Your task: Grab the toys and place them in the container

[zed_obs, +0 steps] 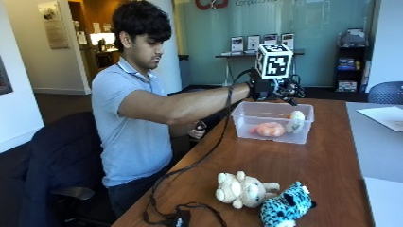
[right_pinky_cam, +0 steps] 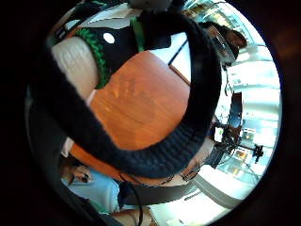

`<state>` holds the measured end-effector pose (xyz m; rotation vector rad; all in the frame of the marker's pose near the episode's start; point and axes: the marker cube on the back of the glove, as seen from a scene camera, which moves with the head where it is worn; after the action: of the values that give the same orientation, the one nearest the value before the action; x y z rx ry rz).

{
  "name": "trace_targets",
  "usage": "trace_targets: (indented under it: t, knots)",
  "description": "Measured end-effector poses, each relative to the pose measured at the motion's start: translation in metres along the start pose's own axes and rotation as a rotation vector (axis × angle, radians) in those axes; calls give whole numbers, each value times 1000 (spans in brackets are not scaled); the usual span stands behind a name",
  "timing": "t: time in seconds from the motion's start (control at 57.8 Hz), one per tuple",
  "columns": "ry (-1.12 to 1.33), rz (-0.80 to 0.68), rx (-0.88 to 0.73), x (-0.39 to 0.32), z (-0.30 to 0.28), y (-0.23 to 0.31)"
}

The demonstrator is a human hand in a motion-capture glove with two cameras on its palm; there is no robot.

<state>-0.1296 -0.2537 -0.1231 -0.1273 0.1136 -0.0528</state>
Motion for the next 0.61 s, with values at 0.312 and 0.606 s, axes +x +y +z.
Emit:
trace_targets:
  t: [0.312,0.606]
  knots:
    - [179,298,-101,154,16,148]
    - [140,564,-183,249,126,206]
